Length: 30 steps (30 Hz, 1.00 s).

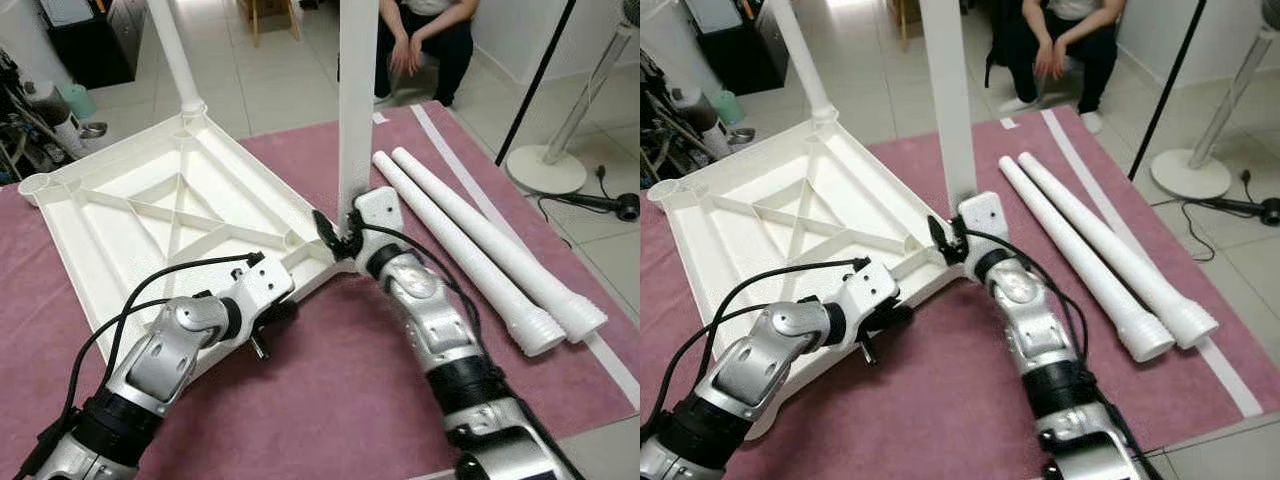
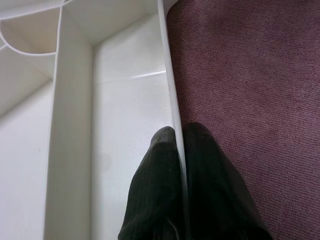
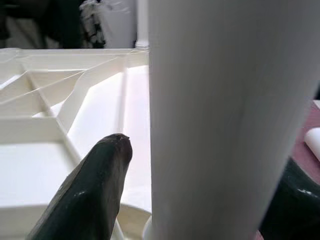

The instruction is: Building children table

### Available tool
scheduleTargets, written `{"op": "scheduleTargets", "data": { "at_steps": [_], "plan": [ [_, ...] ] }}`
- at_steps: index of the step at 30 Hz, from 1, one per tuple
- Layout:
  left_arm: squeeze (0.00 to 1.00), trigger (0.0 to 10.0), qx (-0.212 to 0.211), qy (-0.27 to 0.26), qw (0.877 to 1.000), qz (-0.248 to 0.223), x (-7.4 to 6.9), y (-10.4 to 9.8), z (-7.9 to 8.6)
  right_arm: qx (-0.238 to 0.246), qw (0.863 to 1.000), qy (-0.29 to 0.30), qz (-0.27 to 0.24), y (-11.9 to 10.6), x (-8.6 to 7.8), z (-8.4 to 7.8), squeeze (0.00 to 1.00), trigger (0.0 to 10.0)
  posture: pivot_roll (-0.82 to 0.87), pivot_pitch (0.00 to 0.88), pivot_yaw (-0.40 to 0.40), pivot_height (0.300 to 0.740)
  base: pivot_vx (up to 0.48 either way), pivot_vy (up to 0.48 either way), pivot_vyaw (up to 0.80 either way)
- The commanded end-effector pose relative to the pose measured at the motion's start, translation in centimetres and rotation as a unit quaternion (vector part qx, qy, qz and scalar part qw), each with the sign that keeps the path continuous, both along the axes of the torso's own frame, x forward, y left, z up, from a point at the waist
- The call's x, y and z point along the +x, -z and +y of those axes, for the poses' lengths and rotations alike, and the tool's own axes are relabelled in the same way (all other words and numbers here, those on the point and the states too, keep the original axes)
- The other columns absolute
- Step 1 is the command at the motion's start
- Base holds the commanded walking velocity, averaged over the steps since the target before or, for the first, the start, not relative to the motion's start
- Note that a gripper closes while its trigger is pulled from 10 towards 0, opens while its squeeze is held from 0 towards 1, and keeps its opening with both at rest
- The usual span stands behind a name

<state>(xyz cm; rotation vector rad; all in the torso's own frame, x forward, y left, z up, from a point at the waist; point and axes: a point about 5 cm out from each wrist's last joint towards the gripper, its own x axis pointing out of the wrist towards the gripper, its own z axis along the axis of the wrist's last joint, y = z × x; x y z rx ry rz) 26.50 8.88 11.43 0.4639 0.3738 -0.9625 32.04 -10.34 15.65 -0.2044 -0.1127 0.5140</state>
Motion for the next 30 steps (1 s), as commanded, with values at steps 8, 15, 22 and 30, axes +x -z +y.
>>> {"op": "scheduleTargets", "data": {
  "at_steps": [8, 15, 22, 30],
  "plan": [
    [0.0, 10.0, 0.008, 0.019, 1.0, -0.023, -0.1, -0.8, 0.0, -0.065, 0.996, -0.059, 0.024, -0.1, 1.3, -3.2, 0.0, 10.0, 0.0, 0.017, 0.148, 0.74, 0.0, 0.0, 0.0],
    [0.0, 10.0, 0.011, 0.016, 1.0, -0.022, -0.2, -0.8, 0.3, -0.078, 0.99, -0.11, 0.032, -0.8, 2.0, -3.8, 0.0, 10.0, 0.01, 0.017, 0.145, 0.74, 0.0, 0.0, 0.0],
    [0.0, 10.0, 0.013, 0.012, 1.0, -0.02, -0.4, -0.8, 0.5, -0.084, 0.974, -0.206, 0.052, -1.9, 1.8, -3.9, 0.0, 10.0, 0.03, 0.017, 0.139, 0.74, 0.0, 0.0, 0.0],
    [0.0, 10.0, 0.014, 0.006, 1.0, -0.02, -0.5, -0.7, 0.6, -0.105, 0.959, -0.252, 0.071, -2.1, 2.1, -4.5, 0.0, 10.0, 0.04, 0.01, 0.123, 0.74, 0.0, 0.0, 0.0]
  ]
}}
